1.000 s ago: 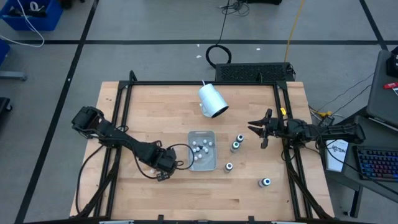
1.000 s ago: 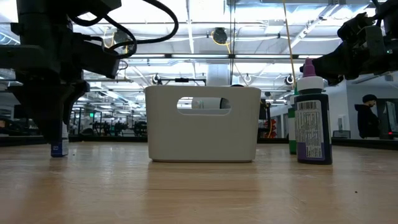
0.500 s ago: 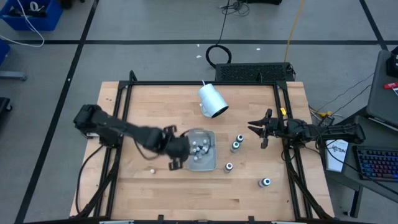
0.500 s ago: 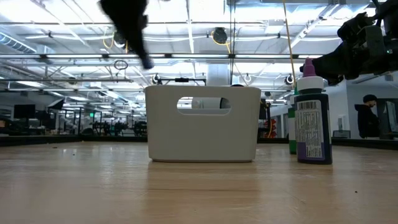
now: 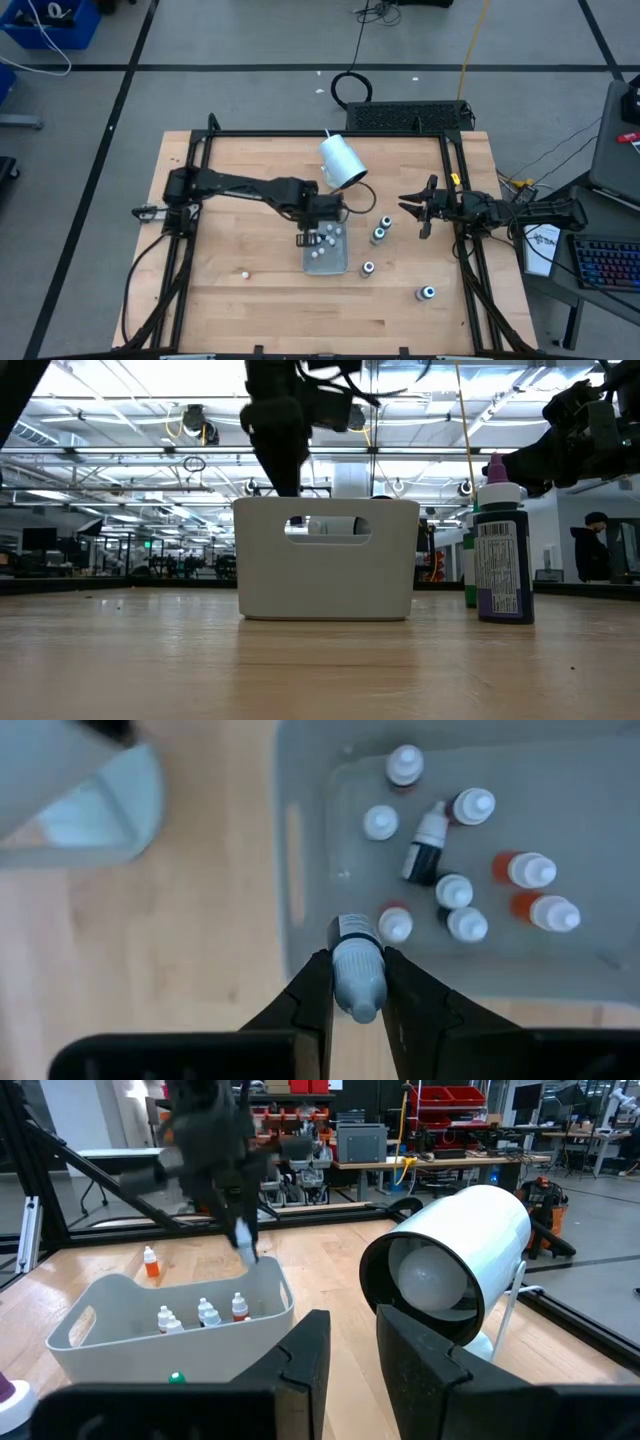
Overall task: Pick & Place food coloring
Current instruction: Put the small blue food coloring bottle into the gray bin
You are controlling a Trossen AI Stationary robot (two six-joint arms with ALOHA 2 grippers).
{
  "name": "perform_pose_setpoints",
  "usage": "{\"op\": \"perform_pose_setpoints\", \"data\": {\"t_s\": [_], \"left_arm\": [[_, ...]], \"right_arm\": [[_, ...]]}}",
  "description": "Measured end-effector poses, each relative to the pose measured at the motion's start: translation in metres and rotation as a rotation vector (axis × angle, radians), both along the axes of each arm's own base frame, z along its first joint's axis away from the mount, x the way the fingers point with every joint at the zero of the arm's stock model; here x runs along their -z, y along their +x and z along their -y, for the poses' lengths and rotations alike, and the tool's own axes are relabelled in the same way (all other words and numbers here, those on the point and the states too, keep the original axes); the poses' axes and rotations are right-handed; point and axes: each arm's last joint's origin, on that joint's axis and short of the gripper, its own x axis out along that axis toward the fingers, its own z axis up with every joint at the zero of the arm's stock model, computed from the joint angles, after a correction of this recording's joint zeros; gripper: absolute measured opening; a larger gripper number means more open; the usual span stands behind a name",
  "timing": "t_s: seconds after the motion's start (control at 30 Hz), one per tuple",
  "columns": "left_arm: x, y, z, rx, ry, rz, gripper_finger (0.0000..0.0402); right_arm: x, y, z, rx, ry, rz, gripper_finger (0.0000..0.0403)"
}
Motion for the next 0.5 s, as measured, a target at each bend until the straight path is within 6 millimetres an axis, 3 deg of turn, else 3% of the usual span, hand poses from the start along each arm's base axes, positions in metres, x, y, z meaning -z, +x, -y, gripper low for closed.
{"op": "perform_pose_setpoints", "data": {"t_s": [0.3,0.5], "left_arm": [[0.035,0.014,-0.003,0.043,0.0,-0.082,0.0065],[0.042,0.019,-0.012,0.024,-0.02,-0.072,0.0065]], "right_arm": [[0.0,0.0,0.0,0.0,0.0,0.0,0.0077],[0.0,0.0,0.0,0.0,0.0,0.0,0.0077]]}}
